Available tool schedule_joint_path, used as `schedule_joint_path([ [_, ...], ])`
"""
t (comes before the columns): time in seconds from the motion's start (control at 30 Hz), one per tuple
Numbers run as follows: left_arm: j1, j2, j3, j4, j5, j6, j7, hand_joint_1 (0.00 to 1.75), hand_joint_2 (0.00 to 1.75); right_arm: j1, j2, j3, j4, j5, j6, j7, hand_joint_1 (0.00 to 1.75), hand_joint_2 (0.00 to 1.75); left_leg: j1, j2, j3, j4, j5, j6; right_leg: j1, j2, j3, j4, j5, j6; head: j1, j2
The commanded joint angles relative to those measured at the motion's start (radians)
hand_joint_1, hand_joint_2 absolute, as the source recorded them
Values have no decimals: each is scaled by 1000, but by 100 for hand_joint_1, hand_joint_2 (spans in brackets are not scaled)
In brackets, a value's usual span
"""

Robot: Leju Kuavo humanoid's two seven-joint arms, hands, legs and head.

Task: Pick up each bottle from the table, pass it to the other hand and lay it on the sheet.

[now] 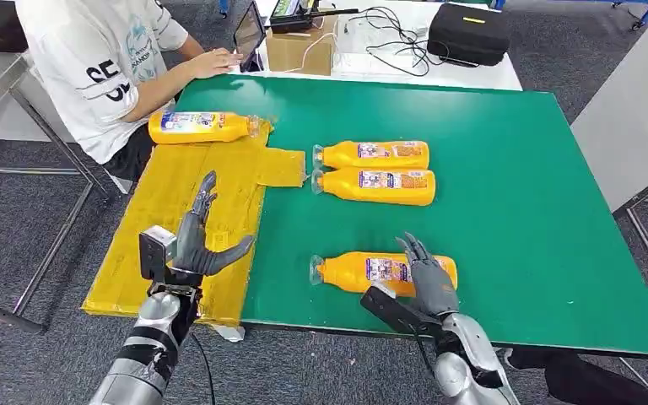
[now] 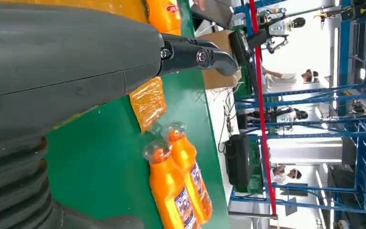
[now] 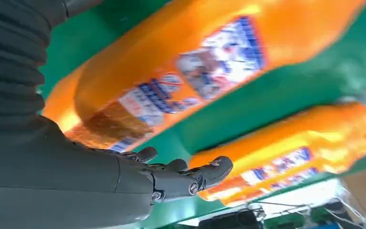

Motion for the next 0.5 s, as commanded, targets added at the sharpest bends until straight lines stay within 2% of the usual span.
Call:
schedule_joint_path([
  [0.03,-46,-7,51,84,0,-27,3,0,175,-87,-116,43,113,103,99,75,0,175,0,1,4,0,-1,-1,1,0,4,0,-1,-2,0,0],
  [0.27,-47,-8,53,85,0,-30,3,0,175,-94,-120,46,120,109,108,79,0,175,1,0,3,0,-1,-1,1,0,3,-1,0,-1,0,0],
  [0.4,-43,-10,60,84,-6,-48,3,0,175,-153,-175,86,181,138,195,104,0,175,1,1,2,0,0,-1,1,0,2,0,0,-1,0,0],
  [0.43,-47,-9,62,88,-6,-52,3,0,175,-185,-182,100,218,138,216,96,19,175,1,2,4,1,-2,-1,1,1,3,0,-1,-2,0,0],
  [0.47,-49,-9,63,92,-6,-53,3,0,175,-204,-181,102,242,126,229,83,138,175,1,2,3,0,-1,-1,1,1,3,0,0,-1,0,0],
  [0.5,-51,-8,63,96,-5,-55,3,0,175,-224,-179,109,268,117,241,71,154,175,0,1,2,0,0,0,1,1,2,0,0,-1,0,0],
])
